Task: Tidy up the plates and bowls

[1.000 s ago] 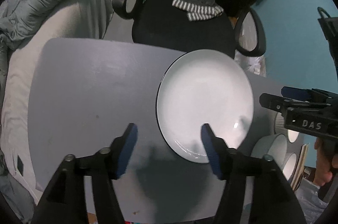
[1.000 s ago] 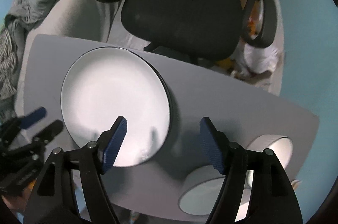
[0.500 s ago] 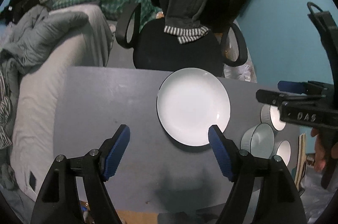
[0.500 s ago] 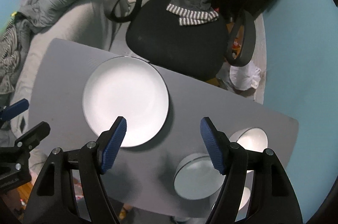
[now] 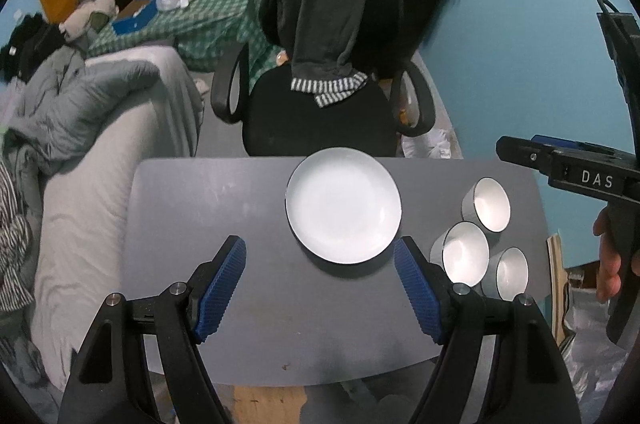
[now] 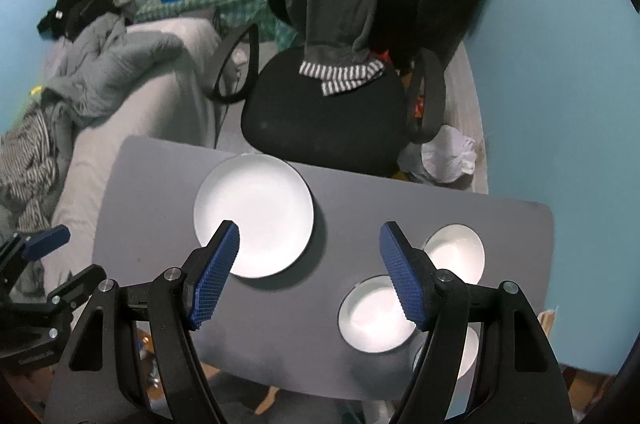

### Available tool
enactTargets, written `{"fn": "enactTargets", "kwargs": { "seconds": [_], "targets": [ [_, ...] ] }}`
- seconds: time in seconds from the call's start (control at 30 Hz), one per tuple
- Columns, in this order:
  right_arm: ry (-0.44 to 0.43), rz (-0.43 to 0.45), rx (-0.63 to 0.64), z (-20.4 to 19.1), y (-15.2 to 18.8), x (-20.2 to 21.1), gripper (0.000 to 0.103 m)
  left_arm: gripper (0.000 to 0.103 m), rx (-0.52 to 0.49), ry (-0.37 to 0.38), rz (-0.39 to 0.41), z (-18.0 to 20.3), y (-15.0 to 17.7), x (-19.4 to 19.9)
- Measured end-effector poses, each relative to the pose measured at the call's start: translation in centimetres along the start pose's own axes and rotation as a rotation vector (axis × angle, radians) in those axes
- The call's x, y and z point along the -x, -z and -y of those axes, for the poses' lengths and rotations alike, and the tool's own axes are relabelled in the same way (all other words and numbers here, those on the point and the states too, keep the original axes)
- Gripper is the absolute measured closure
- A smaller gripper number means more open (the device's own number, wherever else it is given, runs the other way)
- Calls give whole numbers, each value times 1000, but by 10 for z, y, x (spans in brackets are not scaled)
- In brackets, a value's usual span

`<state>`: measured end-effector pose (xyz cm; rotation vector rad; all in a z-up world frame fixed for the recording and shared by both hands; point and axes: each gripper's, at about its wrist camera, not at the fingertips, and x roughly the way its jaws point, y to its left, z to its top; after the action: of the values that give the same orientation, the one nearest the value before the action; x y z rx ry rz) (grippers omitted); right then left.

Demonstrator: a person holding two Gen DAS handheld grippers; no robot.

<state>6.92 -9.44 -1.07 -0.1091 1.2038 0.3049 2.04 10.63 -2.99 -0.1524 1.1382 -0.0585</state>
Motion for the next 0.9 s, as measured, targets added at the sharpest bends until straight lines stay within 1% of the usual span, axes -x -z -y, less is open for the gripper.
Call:
{"fn": "enactTargets", "kwargs": {
  "seconds": [0.17,0.3,0.43,0.5,0.67,0.9],
  "targets": [
    [11,64,-38,3,6,27,31,23,-50,14,28,10,-3,17],
    [16,110,-88,10,15,49,31,23,-63,47,41,18,-7,27],
    [40,137,-131,17,24,64,31,23,-77,76,51,22,-8,37],
    [50,152,-155,21,29,72,31,23,-102,85,63,27,-8,43],
    [59,170,-216,30,43,84,31,23,-147,99,70,37,-10,48],
    [121,185,-293,45,62,96,31,23,-196,142,58,53,-10,44]
  ]
}}
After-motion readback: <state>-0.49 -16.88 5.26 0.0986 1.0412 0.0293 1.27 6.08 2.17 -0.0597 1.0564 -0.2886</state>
